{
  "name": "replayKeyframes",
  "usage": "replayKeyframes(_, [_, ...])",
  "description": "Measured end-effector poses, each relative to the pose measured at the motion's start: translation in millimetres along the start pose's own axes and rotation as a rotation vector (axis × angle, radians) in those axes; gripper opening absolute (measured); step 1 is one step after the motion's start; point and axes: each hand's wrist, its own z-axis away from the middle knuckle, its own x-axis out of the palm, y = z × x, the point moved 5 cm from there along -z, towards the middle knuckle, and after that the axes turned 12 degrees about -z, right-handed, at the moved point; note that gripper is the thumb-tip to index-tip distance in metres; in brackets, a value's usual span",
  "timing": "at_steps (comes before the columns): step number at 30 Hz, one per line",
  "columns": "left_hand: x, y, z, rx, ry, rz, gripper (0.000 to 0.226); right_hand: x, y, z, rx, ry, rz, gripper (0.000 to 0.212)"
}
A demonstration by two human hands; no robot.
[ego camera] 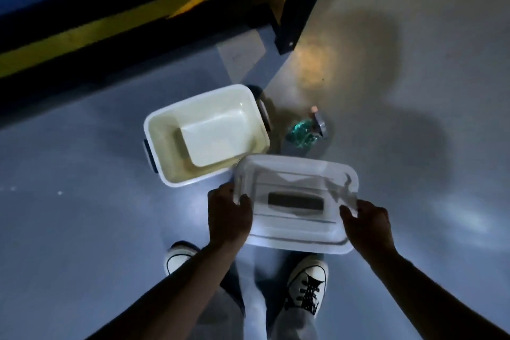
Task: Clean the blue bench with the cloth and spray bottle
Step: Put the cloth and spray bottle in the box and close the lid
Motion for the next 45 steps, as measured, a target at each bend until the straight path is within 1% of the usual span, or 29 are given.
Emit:
replayKeyframes(1, [19.9, 3.3, -0.6, 0.025, -0.026, -0.003, 0.042, -6.6, 14.4, -10.0, 0.02, 0.023, -0.006, 0.045])
replayKeyframes(2, [39.4, 7.2, -1.0, 0.037, -0.058, 0.005, 0.04, -12.9, 27.1, -19.3, 0.043, 0.052, -0.011, 0.046])
replayKeyframes(4, [77.2, 15.6, -2.1, 0.065, -0.117, 0.017, 0.027, -22.9, 52.5, -40.6, 0.075, 0.108, -0.029, 0.05])
replayKeyframes(5, [94.1, 20.0, -3.3, 0.076, -0.137, 0.017, 0.023, -25.2, 63.6, -52.6, 0.084, 0.122, -0.039, 0.047])
replayKeyframes(6, [110.3, 22.8, -5.6, 0.085, -0.151, 0.017, 0.023, -26.9, 72.7, -63.7, 0.103, 0.134, -0.043, 0.046])
replayKeyframes(8, [142.3, 23.3, -15.1, 0.092, -0.179, 0.014, 0.029, -27.7, 89.2, -88.8, 0.117, 0.163, -0.066, 0.05])
replayKeyframes(10, [172.1, 22.1, -28.7, 0.094, -0.232, 0.019, 0.031, -24.1, 105.6, -116.4, 0.118, 0.176, -0.077, 0.056])
replayKeyframes(11, [185.2, 22.7, -36.1, 0.106, -0.25, 0.029, 0.028, -21.8, 112.3, -127.5, 0.122, 0.177, -0.07, 0.054])
replayKeyframes(13, [207.5, 23.2, -50.4, 0.149, -0.267, 0.008, 0.016, -15.3, 120.8, -143.8, 0.139, 0.147, -0.06, 0.042])
replayKeyframes(14, [215.5, 21.8, -55.5, 0.156, -0.274, -0.004, 0.014, -12.1, 124.0, -150.2, 0.148, 0.142, -0.065, 0.037])
replayKeyframes(15, [221.1, 19.6, -59.4, 0.157, -0.27, -0.005, 0.015, -9.5, 128.0, -155.4, 0.147, 0.151, -0.076, 0.038])
replayKeyframes(16, [223.4, 19.7, -60.8, 0.16, -0.261, -0.002, 0.015, -7.8, 131.5, -158.3, 0.151, 0.167, -0.088, 0.044])
replayKeyframes(18, [222.9, 19.0, -59.3, 0.181, -0.258, -0.032, 0.008, -5.1, 135.4, -156.5, 0.139, 0.172, -0.114, 0.053])
replayKeyframes(21, [211.6, 16.3, -54.7, 0.251, -0.249, -0.067, 0.019, -3.7, 124.5, -138.8, 0.092, 0.134, -0.095, 0.051])
replayKeyframes(23, [199.9, 5.3, -50.2, 0.246, -0.239, -0.172, 0.012, -5.2, 109.4, -125.0, 0.003, 0.124, -0.063, 0.049])
replayKeyframes(24, [190.1, -0.5, -48.3, 0.222, -0.203, -0.209, 0.013, -3.8, 98.8, -116.5, -0.051, 0.11, -0.052, 0.046])
replayKeyframes(26, [165.7, -7.5, -41.6, 0.187, -0.133, -0.161, 0.023, 6.2, 77.2, -101.2, -0.158, 0.052, -0.057, 0.04])
replayKeyframes(27, [153.8, -11.5, -40.4, 0.219, -0.073, -0.15, 0.028, 13.9, 67.2, -95.1, -0.202, 0.017, -0.078, 0.038])
replayKeyframes(29, [129.8, -16.9, -38.7, 0.315, 0.096, -0.291, 0.043, 29.6, 42.8, -89.0, -0.276, -0.041, -0.109, 0.038])
replayKeyframes(30, [122.7, -22.9, -40.1, 0.324, 0.139, -0.375, 0.055, 37.4, 30.1, -89.1, -0.305, -0.061, -0.115, 0.04])
replayKeyframes(31, [119.3, -28.4, -41.7, 0.308, 0.151, -0.444, 0.067, 44.6, 18.3, -92.2, -0.332, -0.074, -0.13, 0.042])
replayKeyframes(33, [122.6, -45.2, -48.3, 0.249, 0.101, -0.528, 0.083, 59.1, -5.9, -104.4, -0.359, -0.089, -0.155, 0.051])
replayKeyframes(35, [132.5, -56.7, -56.6, 0.271, 0.079, -0.606, 0.089, 69.4, -34.4, -124.9, -0.387, -0.065, -0.193, 0.07])
replayKeyframes(37, [140.6, -63.3, -67.2, 0.339, 0.136, -0.663, 0.083, 80.7, -62.7, -148.2, -0.455, -0.051, -0.215, 0.088])
replayKeyframes(38, [140.2, -60.6, -70.6, 0.368, 0.159, -0.659, 0.076, 80.6, -76.3, -155.5, -0.488, -0.063, -0.243, 0.093])
replayKeyframes(39, [139.3, -60.7, -76.1, 0.381, 0.164, -0.629, 0.068, 84.6, -84.3, -164.9, -0.526, -0.093, -0.305, 0.094])
replayKeyframes(41, [132.9, -64.2, -84.1, 0.344, 0.09, -0.531, 0.059, 92.3, -96.3, -173.0, -0.567, -0.159, -0.394, 0.083])
replayKeyframes(43, [122.5, -67.0, -82.9, 0.349, 0.016, -0.44, 0.056, 94.4, -103.7, -175.7, -0.566, -0.118, -0.384, 0.074])
replayKeyframes(45, [104.0, -63.4, -71.2, 0.401, 0.024, -0.364, 0.054, 93.7, -111.0, -169.9, -0.546, -0.084, -0.364, 0.069])
